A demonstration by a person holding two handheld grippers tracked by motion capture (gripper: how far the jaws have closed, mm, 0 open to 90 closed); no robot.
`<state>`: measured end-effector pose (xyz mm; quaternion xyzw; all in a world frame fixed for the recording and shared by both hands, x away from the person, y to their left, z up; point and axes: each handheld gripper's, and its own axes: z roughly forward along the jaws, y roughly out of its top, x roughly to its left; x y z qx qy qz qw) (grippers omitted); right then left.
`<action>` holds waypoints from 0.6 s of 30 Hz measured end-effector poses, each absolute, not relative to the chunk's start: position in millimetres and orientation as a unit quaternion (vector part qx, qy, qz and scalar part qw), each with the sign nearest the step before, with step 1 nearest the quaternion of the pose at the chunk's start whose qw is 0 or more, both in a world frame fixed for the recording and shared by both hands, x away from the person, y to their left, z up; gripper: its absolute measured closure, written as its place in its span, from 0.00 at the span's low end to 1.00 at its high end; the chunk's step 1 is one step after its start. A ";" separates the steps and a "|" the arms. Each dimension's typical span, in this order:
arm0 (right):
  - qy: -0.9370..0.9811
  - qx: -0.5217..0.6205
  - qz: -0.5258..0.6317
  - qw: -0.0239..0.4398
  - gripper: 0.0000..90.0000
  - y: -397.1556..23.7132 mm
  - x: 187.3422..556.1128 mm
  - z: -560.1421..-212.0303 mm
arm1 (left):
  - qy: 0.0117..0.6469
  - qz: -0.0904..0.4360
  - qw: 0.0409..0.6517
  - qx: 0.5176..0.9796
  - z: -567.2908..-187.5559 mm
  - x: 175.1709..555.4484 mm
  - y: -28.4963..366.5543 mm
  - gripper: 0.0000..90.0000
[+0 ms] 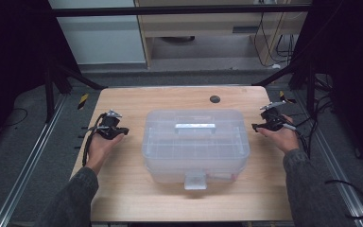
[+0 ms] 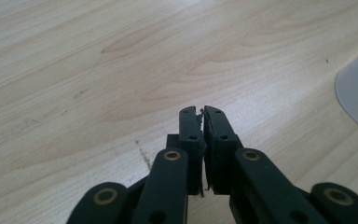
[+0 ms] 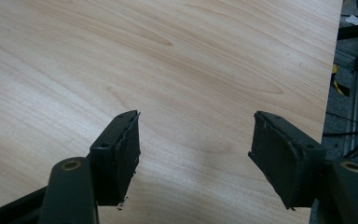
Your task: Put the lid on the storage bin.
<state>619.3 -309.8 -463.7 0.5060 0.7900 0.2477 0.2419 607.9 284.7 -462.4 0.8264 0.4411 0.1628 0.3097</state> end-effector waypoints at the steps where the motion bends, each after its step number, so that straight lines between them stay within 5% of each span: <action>1: 0.790 0.506 0.248 0.242 0.36 -309.8 619.3 -463.7 | 0.441 0.163 0.310 0.826 -462.4 607.9 284.7 0.88; 2: 0.786 0.510 0.251 0.243 0.36 -310.3 620.4 -464.9 | 0.448 0.166 0.313 0.821 -463.9 609.7 284.8 0.88; 5: 0.779 0.515 0.262 0.244 0.33 -310.6 622.6 -467.8 | 0.466 0.184 0.313 0.807 -467.8 613.8 285.2 0.58; 8: 0.768 0.527 0.277 0.236 0.28 -308.9 623.3 -471.4 | 0.488 0.199 0.309 0.791 -474.3 619.0 285.0 0.43; 18: 0.744 0.553 0.291 0.235 0.19 -305.8 624.6 -485.9 | 0.495 0.199 0.306 0.788 -492.0 623.5 278.3 0.12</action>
